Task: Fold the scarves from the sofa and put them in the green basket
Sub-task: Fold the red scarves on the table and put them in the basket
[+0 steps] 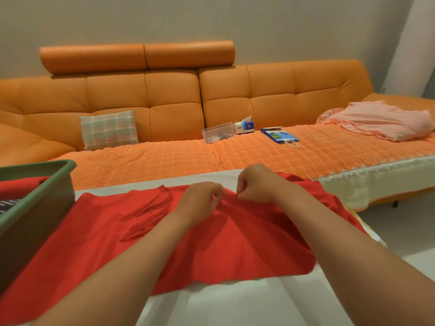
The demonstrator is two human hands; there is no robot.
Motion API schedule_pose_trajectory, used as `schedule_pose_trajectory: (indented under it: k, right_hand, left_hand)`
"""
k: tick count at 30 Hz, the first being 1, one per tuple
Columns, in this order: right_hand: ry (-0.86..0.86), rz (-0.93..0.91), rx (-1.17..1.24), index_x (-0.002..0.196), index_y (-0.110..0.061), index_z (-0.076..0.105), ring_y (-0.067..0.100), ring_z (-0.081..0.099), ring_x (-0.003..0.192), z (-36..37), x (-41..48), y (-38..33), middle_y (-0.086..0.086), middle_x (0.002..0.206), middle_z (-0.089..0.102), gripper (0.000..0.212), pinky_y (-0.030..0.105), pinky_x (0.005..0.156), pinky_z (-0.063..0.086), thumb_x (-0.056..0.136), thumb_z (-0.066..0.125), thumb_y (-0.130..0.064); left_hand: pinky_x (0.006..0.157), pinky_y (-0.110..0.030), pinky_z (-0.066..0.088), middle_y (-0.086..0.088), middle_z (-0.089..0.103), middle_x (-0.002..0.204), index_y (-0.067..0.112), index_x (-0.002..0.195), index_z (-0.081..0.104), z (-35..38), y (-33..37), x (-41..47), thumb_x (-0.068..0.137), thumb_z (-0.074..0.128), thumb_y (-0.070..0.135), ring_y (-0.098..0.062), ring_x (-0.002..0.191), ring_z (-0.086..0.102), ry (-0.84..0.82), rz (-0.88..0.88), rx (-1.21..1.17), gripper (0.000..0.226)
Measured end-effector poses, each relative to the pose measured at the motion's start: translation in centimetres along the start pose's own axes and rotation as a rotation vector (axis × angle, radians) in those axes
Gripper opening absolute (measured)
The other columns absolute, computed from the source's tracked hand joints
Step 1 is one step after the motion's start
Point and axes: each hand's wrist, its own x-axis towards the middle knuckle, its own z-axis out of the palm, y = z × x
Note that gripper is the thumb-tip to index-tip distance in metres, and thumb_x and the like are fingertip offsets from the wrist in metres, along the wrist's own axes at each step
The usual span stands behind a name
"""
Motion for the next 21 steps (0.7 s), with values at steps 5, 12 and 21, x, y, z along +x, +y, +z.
schedule_pose_trajectory:
  k: [5, 12, 21]
  right_hand:
    - [-0.401, 0.042, 0.053, 0.093, -0.031, 0.081, -0.002, 0.067, 0.089, 0.1, -2.1, -1.6, -0.018, 0.09, 0.075, 0.016, 0.021, 0.088, 0.051, 0.077, 0.079, -0.028]
    - [-0.258, 0.197, 0.342, 0.092, -0.016, 0.08, 0.015, 0.073, 0.094, -2.0, -3.3, 0.9, 0.004, 0.099, 0.077, 0.038, 0.037, 0.087, 0.06, 0.087, 0.054, 0.012]
    - [-0.373, 0.201, -0.258, 0.122, -0.024, 0.071, 0.018, 0.058, 0.119, -0.7, -3.5, 1.3, -0.007, 0.13, 0.062, 0.034, 0.031, 0.101, 0.047, 0.088, 0.069, -0.027]
  left_hand:
    - [0.101, -0.035, 0.043, 0.004, 0.06, 0.118, 0.025, 0.122, 0.062, -1.5, -0.2, -3.0, 0.071, 0.059, 0.01, -0.016, 0.112, 0.05, -0.045, 0.125, 0.032, 0.053]
    - [0.082, -0.032, 0.047, 0.007, 0.066, 0.099, 0.026, 0.097, 0.07, -1.9, 1.5, -4.5, 0.079, 0.049, 0.021, -0.015, 0.097, 0.059, -0.13, 0.149, 0.083, 0.028]
    - [0.086, -0.033, 0.046, 0.007, 0.067, 0.106, 0.027, 0.116, 0.062, -0.9, 2.4, -4.6, 0.094, 0.058, 0.03, -0.015, 0.102, 0.057, -0.175, -0.075, 0.049, 0.022]
